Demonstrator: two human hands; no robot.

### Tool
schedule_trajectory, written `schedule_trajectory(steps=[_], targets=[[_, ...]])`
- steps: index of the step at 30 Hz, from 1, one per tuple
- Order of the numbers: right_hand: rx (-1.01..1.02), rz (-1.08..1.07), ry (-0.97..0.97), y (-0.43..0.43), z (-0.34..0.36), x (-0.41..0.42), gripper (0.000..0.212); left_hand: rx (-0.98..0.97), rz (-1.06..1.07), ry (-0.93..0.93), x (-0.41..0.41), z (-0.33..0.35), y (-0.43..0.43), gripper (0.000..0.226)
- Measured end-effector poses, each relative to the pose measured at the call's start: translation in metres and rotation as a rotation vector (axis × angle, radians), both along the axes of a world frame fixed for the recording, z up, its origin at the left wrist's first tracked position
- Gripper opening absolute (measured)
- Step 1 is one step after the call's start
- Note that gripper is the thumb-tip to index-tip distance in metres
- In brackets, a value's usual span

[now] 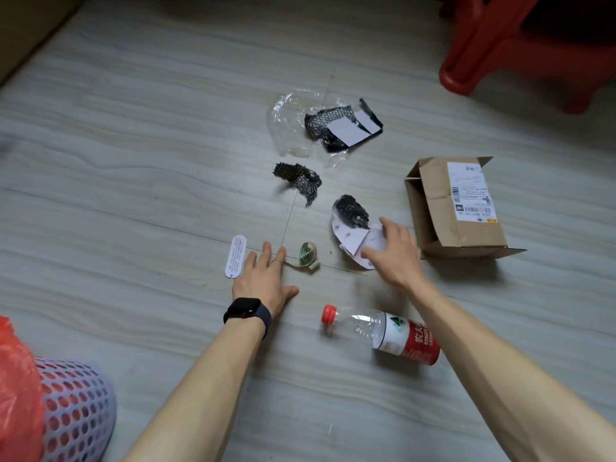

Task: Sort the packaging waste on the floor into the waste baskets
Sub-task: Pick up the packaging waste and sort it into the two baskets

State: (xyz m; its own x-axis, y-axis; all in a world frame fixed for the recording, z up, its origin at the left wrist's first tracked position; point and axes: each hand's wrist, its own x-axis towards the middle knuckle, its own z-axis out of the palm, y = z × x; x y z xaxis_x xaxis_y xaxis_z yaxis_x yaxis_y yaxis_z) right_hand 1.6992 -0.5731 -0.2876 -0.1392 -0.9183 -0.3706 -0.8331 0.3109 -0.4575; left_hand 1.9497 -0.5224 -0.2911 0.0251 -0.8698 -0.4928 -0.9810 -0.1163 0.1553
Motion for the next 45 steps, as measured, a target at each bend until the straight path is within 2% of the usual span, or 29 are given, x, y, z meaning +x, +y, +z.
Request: schedule_trajectory(steps=[2, 5, 7, 9, 11, 13, 15, 19, 22, 24, 26, 28, 30, 31, 34, 36, 38, 40, 42, 43, 45], targets=[[-0.045, -0.056, 0.029, -0.007, 0.001, -0.001, 0.091, -0.004, 0.002, 0.002, 0.001, -0.001, 0.000, 0.087], [0.033, -0.163, 0.008, -0.018, 0.001, -0.001, 0.079, -0.002, 0.002, 0.001, 0.001, -0.001, 0.000, 0.087], [0.113, -0.241, 0.003, -0.022, 0.001, 0.004, 0.092, 0.002, 0.001, -0.001, 0.001, 0.000, -0.001, 0.088], [0.140, -0.160, 0.139, -0.017, 0.000, 0.012, 0.110, 0.008, 0.001, 0.000, 0.001, 0.001, -0.002, 0.088], [0.102, -0.103, 0.247, -0.010, -0.003, 0.019, 0.109, 0.011, 0.002, -0.001, 0.000, 0.002, -0.002, 0.088], [0.098, -0.108, 0.243, -0.008, -0.004, 0.026, 0.106, 0.013, 0.009, -0.003, 0.000, 0.002, -0.002, 0.088], [0.143, -0.111, 0.180, -0.009, -0.003, 0.031, 0.093, 0.017, 0.016, 0.000, 0.000, 0.001, -0.003, 0.089], [0.264, -0.136, 0.028, -0.009, 0.003, 0.030, 0.043, 0.024, 0.017, -0.004, 0.001, 0.002, -0.003, 0.089], [0.253, -0.137, -0.059, -0.002, 0.015, 0.022, 0.030, 0.068, 0.013, 0.024, 0.003, 0.006, -0.009, 0.080], [0.213, -0.163, -0.196, 0.006, 0.024, 0.018, 0.029, 0.072, 0.101, 0.156, 0.005, 0.016, -0.016, 0.057], [0.189, -0.191, -0.399, 0.015, 0.034, 0.020, 0.027, 0.027, 0.327, 0.448, 0.004, 0.032, -0.020, 0.042], [0.173, -0.190, -0.543, 0.021, 0.044, 0.028, 0.023, 0.019, 0.483, 0.764, -0.004, 0.049, -0.021, 0.046], [0.161, -0.153, -0.651, 0.023, 0.051, 0.043, 0.021, 0.119, 0.568, 0.955, -0.012, 0.058, -0.021, 0.056], [0.163, -0.138, -0.717, 0.024, 0.054, 0.051, 0.022, 0.137, 0.613, 0.997, -0.016, 0.061, -0.020, 0.064], [0.185, -0.145, -0.873, 0.026, 0.059, 0.071, 0.025, 0.025, 0.802, 1.027, -0.013, 0.059, -0.022, 0.079], [0.211, -0.176, -0.919, 0.024, 0.057, 0.078, 0.026, 0.048, 0.857, 1.058, -0.003, 0.062, -0.023, 0.069], [0.253, -0.199, -0.955, 0.024, 0.052, 0.080, 0.030, 0.150, 0.878, 1.115, 0.006, 0.065, -0.020, 0.054], [0.316, -0.176, -0.983, 0.021, 0.047, 0.079, 0.025, 0.139, 0.832, 1.079, 0.013, 0.065, -0.018, 0.036], [0.353, -0.111, -0.924, 0.016, 0.045, 0.078, 0.016, 0.011, 0.805, 0.996, 0.024, 0.064, -0.018, 0.015], [0.283, -0.085, -0.811, 0.010, 0.042, 0.077, 0.019, -0.058, 0.814, 0.961, 0.033, 0.063, -0.019, 0.011], [-0.004, -0.021, -0.351, -0.009, 0.027, 0.070, 0.030, -0.142, 0.863, 0.913, 0.056, 0.062, -0.018, 0.011]])
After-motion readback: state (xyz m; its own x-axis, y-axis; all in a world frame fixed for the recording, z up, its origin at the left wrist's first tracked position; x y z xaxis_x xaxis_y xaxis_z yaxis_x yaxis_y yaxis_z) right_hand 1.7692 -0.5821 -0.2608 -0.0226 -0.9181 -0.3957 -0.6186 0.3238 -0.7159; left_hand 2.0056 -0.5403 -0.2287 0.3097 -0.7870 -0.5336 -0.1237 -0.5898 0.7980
